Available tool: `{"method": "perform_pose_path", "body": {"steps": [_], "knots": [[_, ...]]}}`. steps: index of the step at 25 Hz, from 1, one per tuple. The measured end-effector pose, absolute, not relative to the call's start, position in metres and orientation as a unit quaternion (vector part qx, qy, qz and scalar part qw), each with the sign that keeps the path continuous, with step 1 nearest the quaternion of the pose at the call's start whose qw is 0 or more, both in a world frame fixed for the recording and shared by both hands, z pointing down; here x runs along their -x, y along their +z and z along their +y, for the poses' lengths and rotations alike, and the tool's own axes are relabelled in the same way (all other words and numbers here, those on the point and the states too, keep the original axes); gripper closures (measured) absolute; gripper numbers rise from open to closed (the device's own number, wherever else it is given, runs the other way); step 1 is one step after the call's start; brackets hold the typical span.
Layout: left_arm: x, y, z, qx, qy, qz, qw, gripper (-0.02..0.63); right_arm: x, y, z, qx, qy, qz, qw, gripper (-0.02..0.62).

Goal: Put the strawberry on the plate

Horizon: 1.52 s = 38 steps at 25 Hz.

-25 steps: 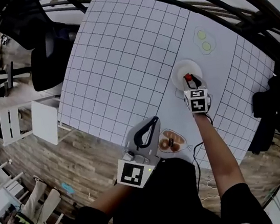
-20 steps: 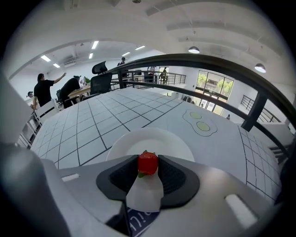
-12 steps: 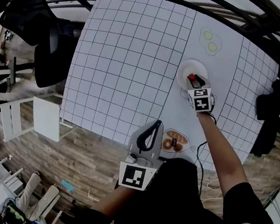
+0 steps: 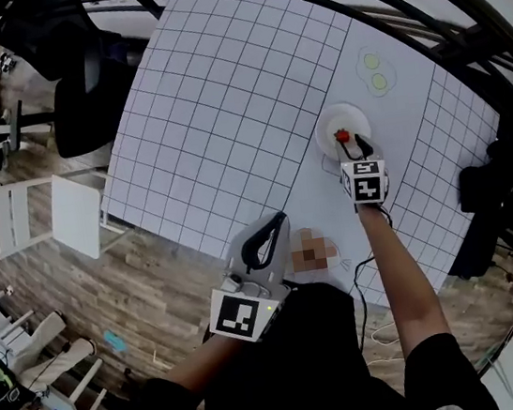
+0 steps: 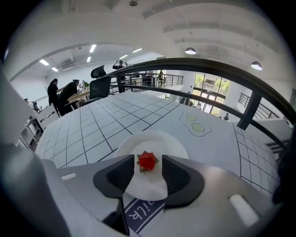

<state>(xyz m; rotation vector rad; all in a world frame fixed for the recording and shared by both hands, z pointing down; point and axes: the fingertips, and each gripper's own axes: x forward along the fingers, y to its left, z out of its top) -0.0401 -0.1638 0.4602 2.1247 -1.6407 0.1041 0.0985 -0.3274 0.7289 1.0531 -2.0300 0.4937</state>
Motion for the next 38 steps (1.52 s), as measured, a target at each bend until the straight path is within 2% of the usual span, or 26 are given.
{"method": "perform_pose_path", "body": {"steps": [5,11,18,30,38], "knots": [[0.039,0.440,-0.164,-0.784,0.022,-0.589,0.195,0.597,-0.106,0.692,-0.315,-0.426,0.196,-0.803,0.366,0.418],[0.035,0.429,-0.144,-0.801,0.026,-0.571,0.181,0.597,-0.104,0.622,-0.282,-0.449,0.196,-0.819,0.298,0.494],[0.033,0.413,-0.128,-0.827,0.020,-0.540,0.154,0.597,-0.099,0.545,-0.233,-0.474,0.146,-0.831,0.251,0.565],[0.022,0.378,-0.092,-0.863,-0.005,-0.492,0.117,0.597,-0.088,0.428,-0.135,-0.527,0.129,-0.828,0.143,0.595],[0.000,0.361,-0.062,-0.892,-0.015,-0.440,0.101,0.597,-0.083,0.376,-0.085,-0.555,0.084,-0.820,0.116,0.597]]}}
